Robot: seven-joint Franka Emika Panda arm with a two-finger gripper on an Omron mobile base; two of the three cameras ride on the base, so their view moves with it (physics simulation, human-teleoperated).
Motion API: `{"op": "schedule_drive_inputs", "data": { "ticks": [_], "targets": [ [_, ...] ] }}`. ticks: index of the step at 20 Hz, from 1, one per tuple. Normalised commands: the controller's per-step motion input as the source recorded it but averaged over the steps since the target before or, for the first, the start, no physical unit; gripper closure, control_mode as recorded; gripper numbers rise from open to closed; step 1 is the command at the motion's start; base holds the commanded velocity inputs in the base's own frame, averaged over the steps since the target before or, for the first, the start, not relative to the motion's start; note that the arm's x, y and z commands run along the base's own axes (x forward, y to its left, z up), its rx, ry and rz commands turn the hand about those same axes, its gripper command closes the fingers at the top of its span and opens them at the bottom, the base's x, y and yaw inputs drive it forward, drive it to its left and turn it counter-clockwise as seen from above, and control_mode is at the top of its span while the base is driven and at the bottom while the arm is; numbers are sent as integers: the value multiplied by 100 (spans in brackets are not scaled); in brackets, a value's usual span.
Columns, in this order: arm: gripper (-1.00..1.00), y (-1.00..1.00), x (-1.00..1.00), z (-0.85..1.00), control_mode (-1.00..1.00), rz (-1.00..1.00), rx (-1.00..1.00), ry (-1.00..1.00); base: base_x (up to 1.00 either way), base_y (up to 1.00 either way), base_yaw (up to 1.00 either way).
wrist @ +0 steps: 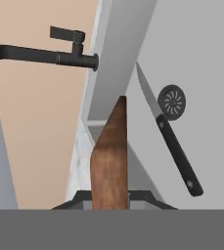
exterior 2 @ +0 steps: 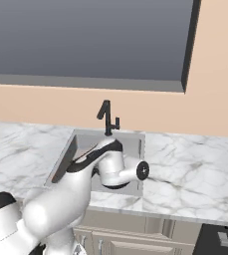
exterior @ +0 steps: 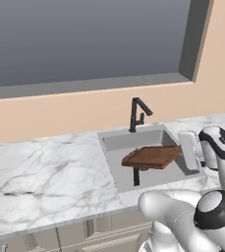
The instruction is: Move the cutting board and knife to the sink. Then move spray from the cabinet to the counter.
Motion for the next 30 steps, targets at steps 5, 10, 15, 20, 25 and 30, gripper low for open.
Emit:
{"op": "schedule_drive_inputs", "data": {
  "ticks": [5, 10, 15, 20, 25, 30],
  "targets": [
    [100, 0, 51, -34, -100, 0, -1, 3, 0, 0, 0],
    [100, 0, 49, -36, -100, 0, 0, 3, 0, 0, 0],
    [100, 0, 42, -39, -100, 0, -1, 3, 0, 0, 0],
    [100, 0, 46, -39, -100, 0, -1, 1, 0, 0, 0],
    [100, 0, 40, -39, -100, 0, -1, 0, 0, 0, 0],
    [-100, 0, 7, -8, -100, 0, -1, -1, 0, 0, 0]
  ]
}}
